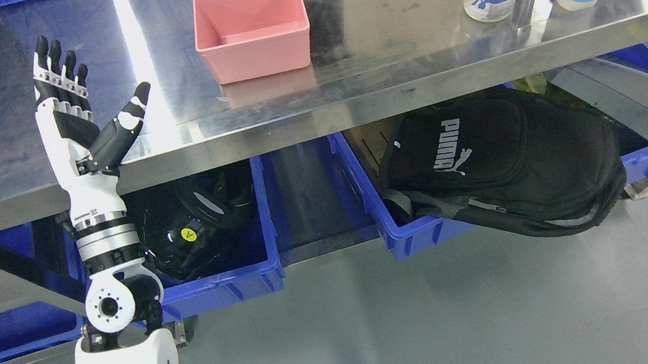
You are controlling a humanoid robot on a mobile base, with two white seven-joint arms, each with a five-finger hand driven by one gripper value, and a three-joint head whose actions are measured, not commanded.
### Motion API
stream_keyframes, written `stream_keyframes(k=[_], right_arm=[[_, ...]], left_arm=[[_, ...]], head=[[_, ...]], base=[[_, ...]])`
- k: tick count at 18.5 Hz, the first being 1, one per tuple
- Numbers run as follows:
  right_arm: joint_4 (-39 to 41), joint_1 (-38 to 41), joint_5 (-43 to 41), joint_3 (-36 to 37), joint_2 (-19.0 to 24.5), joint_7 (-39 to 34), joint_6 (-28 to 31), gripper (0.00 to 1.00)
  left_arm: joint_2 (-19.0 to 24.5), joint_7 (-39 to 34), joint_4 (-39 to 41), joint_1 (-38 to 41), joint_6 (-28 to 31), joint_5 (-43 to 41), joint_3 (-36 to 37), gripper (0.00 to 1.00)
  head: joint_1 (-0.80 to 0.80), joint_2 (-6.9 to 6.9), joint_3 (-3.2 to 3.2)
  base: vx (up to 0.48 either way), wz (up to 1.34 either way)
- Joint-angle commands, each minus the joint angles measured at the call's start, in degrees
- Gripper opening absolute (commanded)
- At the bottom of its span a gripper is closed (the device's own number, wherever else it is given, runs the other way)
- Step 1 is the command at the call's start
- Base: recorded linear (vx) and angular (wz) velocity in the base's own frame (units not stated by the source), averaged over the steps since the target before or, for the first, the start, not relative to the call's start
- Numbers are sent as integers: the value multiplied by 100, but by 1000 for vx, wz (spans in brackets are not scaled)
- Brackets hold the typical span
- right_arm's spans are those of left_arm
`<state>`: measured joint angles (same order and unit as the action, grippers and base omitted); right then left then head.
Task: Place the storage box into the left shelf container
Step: 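Raise the left hand and reach toward the pink box on the table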
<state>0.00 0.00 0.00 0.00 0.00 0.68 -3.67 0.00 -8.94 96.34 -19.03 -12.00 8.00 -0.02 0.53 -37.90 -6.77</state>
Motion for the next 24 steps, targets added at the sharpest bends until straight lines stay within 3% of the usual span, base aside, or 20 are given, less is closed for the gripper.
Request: stream_keyframes(k=[1, 6, 9, 17, 19, 24], right_arm=[[100, -35, -9, 17, -100, 11, -2, 100], [100, -35, -9, 17, -100, 3, -2, 100], [100, -35, -9, 17, -100, 11, -2, 100], [100, -35, -9, 17, -100, 3, -2, 100], [100, -35, -9, 17, -100, 11, -2, 100], [100, -35, -9, 17, -100, 11, -2, 100]], left_arm=[[100, 41, -1, 13, -152, 0, 108, 100], [122, 234, -1, -205, -250, 0, 99, 100], [561, 647, -1, -434, -259, 0, 99, 100], [2854, 3852, -273, -1813, -144, -271, 414, 100], [3076, 4373, -492, -2051, -110, -517, 818, 100], [3103, 5226, -1108, -2772, 153, -1036, 1312, 99]], head=[[0, 0, 0], [0, 0, 0], [0, 0, 0], [0, 0, 0], [0, 0, 0], [0, 0, 0]], base=[[0, 0], [0, 0], [0, 0], [0, 0], [0, 0], [0, 0]])
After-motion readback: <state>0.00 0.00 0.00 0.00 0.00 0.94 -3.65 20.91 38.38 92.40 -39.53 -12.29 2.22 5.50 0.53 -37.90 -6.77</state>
